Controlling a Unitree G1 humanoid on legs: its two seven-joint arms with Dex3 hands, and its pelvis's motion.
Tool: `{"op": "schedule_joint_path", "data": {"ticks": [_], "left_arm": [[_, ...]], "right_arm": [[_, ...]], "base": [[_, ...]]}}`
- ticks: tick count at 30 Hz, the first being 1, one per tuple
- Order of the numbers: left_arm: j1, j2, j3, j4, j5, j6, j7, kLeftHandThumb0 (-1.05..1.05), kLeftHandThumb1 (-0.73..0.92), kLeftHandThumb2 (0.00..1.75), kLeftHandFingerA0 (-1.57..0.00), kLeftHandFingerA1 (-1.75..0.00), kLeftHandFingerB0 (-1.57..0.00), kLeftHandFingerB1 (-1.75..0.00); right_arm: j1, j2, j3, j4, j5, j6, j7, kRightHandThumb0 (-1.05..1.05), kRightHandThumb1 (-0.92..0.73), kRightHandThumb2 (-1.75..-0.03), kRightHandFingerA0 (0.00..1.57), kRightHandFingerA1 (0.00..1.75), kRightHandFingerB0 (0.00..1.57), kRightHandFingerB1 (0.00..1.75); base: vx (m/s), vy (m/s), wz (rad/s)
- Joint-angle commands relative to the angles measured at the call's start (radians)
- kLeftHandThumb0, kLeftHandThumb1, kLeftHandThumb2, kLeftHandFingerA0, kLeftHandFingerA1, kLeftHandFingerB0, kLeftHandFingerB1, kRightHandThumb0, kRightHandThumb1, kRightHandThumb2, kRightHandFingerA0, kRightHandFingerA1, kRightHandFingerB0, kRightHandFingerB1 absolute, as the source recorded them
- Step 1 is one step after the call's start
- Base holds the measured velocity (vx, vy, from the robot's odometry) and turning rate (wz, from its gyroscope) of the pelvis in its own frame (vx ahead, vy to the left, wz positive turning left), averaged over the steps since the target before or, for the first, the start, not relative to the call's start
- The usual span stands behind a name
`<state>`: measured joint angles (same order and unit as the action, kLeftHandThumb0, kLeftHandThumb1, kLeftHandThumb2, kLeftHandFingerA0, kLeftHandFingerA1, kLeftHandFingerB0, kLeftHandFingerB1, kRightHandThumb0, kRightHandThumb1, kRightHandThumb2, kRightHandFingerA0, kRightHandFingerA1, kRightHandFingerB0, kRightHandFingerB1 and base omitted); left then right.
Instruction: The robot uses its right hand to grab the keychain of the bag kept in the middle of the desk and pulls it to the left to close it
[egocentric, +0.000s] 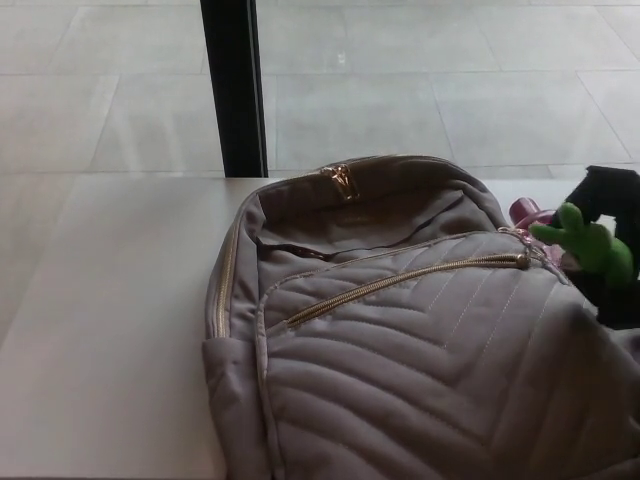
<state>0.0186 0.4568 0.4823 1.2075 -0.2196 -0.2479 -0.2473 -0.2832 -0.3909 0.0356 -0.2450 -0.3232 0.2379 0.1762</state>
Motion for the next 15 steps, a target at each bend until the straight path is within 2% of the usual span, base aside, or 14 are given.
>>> {"op": "schedule_joint_path", "data": {"ticks": [1, 2, 3, 7, 8, 9, 10, 14, 15], "left_arm": [[0.004, 0.006, 0.002, 0.004, -0.01, -0.02, -0.001, -0.67, 0.76, 0.63, -0.7, -0.55, -0.56, -0.44], [0.003, 0.003, 0.004, 0.007, -0.012, -0.02, -0.003, -0.67, 0.76, 0.63, -0.69, -0.54, -0.54, -0.44], [0.003, 0.001, 0.011, 0.01, -0.021, -0.018, -0.013, -0.67, 0.76, 0.62, -0.67, -0.56, -0.54, -0.45], [0.001, 0.001, 0.014, 0.012, -0.021, -0.018, -0.014, -0.67, 0.77, 0.62, -0.68, -0.56, -0.54, -0.45], [0.002, 0.002, 0.01, 0.012, -0.015, -0.017, -0.011, -0.67, 0.77, 0.63, -0.68, -0.55, -0.53, -0.44], [0.001, 0.002, 0.01, 0.012, -0.015, -0.017, -0.011, -0.67, 0.77, 0.63, -0.68, -0.55, -0.53, -0.44], [-0.003, -0.002, 0.009, 0.016, -0.014, -0.015, -0.004, -0.66, 0.78, 0.63, -0.68, -0.54, -0.54, -0.44], [0.003, -0.006, 0.002, 0.018, -0.006, -0.027, -0.002, -0.66, 0.79, 0.63, -0.68, -0.54, -0.52, -0.44], [0.004, -0.007, -0.001, 0.018, -0.002, -0.03, 0.001, -0.66, 0.79, 0.63, -0.68, -0.54, -0.53, -0.44]], "right_arm": [[-0.064, 0.047, 0.083, 0.008, -0.032, 0.042, 0.014, -0.18, -0.56, -1.08, 0.88, 1.75, 0.74, 1.61], [-0.073, 0.055, 0.101, 0.017, -0.041, 0.042, 0.013, -0.16, -0.54, -1.08, 0.9, 1.72, 0.77, 1.55], [-0.097, 0.08, 0.145, 0.04, -0.058, 0.043, 0.011, -0.19, -0.53, -1.12, 0.87, 1.75, 0.72, 1.6], [-0.132, 0.122, 0.212, 0.089, -0.081, 0.027, -0.003, -0.22, -0.52, -1.16, 0.88, 1.75, 0.72, 1.63], [-0.151, 0.161, 0.242, 0.122, -0.087, 0.017, -0.023, -0.27, -0.51, -1.18, 0.89, 1.75, 0.74, 1.67], [-0.152, 0.162, 0.242, 0.124, -0.088, 0.017, -0.024, -0.27, -0.51, -1.18, 0.89, 1.75, 0.74, 1.67], [-0.167, 0.181, 0.275, 0.145, -0.115, 0.023, -0.032, -0.28, -0.55, -1.13, 0.93, 1.75, 0.77, 1.59], [-0.188, 0.239, 0.329, 0.163, -0.134, 0.041, -0.039, -0.23, -0.52, -1.18, 0.91, 1.75, 0.77, 1.65], [-0.192, 0.253, 0.333, 0.169, -0.131, 0.045, -0.04, -0.26, -0.56, -1.11, 0.91, 1.75, 0.76, 1.62]], "base": [[0.0, 0.0, 0.0], [0.0, 0.0, 0.0], [0.0, 0.0, 0.0], [0.0, 0.0, 0.0], [0.0, 0.0, 0.0], [0.0, 0.0, 0.0], [0.0, 0.0, 0.0], [0.0, 0.0, 0.0], [0.0, 0.0, 0.0]]}}
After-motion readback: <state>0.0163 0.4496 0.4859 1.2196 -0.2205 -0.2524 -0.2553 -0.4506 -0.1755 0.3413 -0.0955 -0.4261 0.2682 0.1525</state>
